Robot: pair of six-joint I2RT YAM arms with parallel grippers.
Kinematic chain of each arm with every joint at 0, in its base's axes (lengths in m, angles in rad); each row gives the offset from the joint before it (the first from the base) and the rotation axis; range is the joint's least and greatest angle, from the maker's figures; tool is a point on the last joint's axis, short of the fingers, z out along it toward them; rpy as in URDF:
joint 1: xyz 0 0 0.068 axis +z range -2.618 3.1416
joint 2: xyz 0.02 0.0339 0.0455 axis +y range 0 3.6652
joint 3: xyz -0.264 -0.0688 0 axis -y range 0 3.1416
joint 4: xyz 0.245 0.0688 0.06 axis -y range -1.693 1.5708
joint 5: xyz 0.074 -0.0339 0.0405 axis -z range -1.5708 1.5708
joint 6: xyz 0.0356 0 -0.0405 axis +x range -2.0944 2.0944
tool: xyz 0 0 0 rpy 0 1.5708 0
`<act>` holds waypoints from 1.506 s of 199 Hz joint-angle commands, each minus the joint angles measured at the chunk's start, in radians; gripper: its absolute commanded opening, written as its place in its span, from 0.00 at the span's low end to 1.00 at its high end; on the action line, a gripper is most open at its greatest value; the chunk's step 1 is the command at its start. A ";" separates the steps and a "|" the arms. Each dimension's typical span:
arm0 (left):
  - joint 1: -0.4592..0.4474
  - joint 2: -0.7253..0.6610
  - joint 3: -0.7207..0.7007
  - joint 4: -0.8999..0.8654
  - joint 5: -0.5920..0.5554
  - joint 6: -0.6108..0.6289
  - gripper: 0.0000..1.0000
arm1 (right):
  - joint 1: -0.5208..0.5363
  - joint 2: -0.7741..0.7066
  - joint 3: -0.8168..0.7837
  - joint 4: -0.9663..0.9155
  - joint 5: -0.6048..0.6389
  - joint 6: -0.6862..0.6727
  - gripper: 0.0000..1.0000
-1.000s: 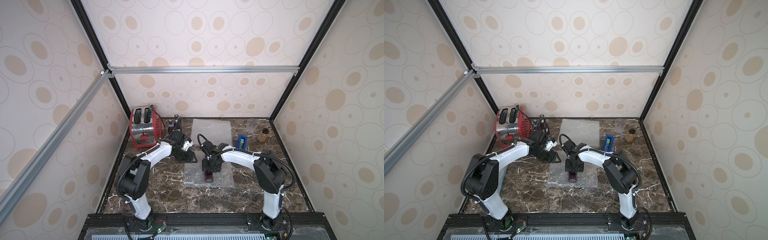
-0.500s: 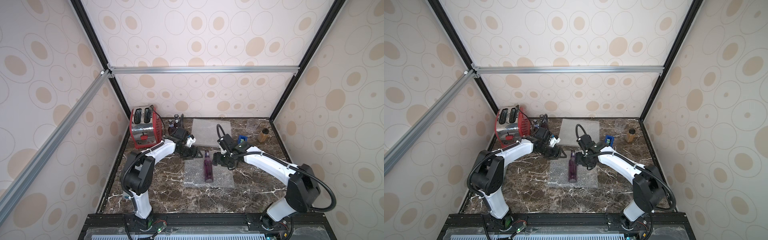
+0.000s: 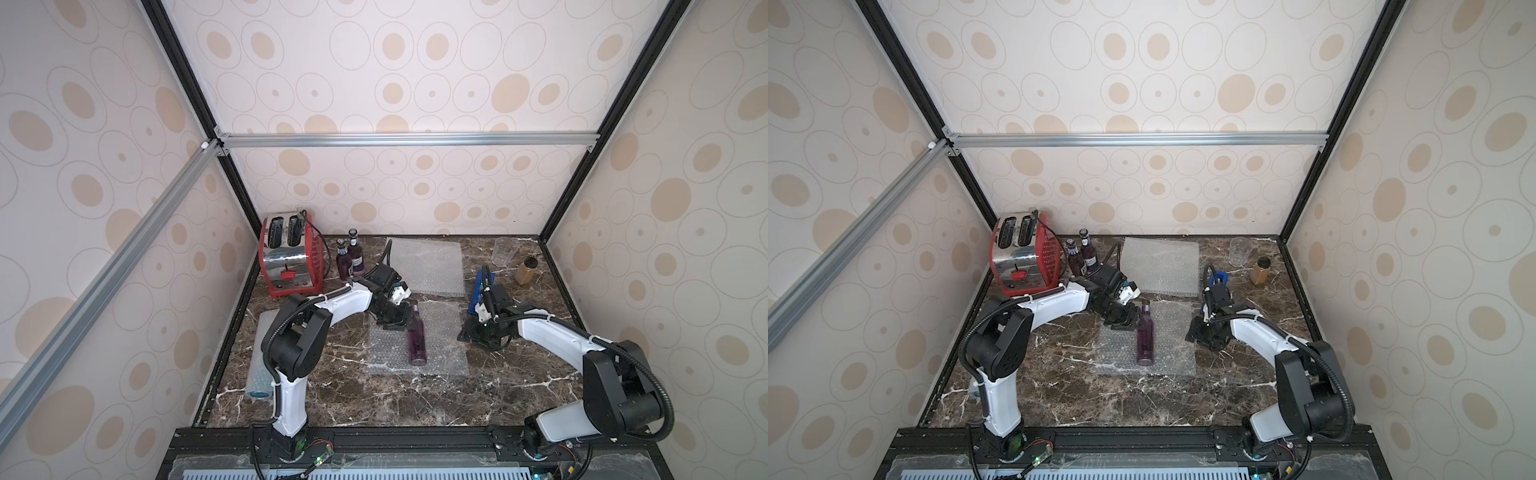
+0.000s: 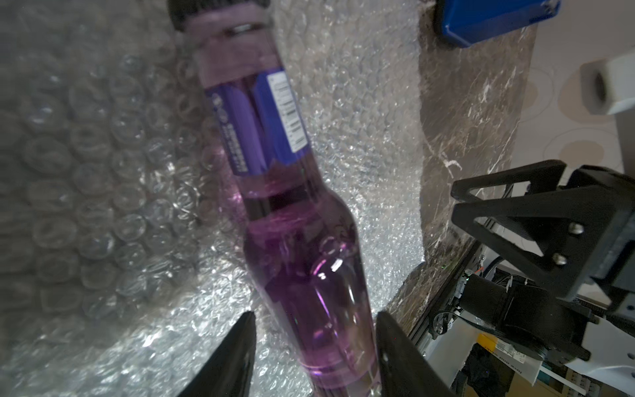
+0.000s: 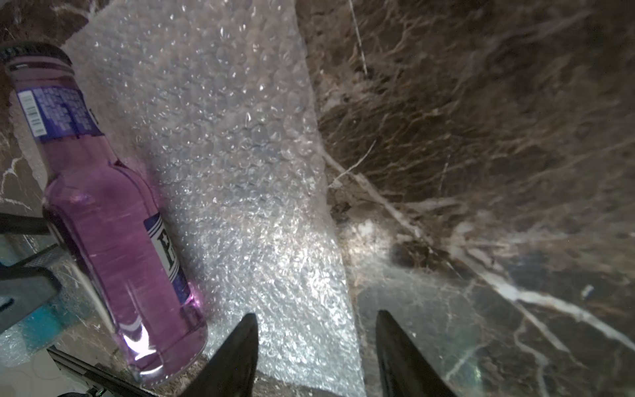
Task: Wrap wine bottles in bubble wrap
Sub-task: Wrap the wine bottle in bubble wrap.
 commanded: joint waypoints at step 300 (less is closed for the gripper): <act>-0.003 0.028 -0.025 -0.032 -0.026 0.020 0.38 | 0.132 0.043 -0.031 0.408 -0.379 0.163 0.43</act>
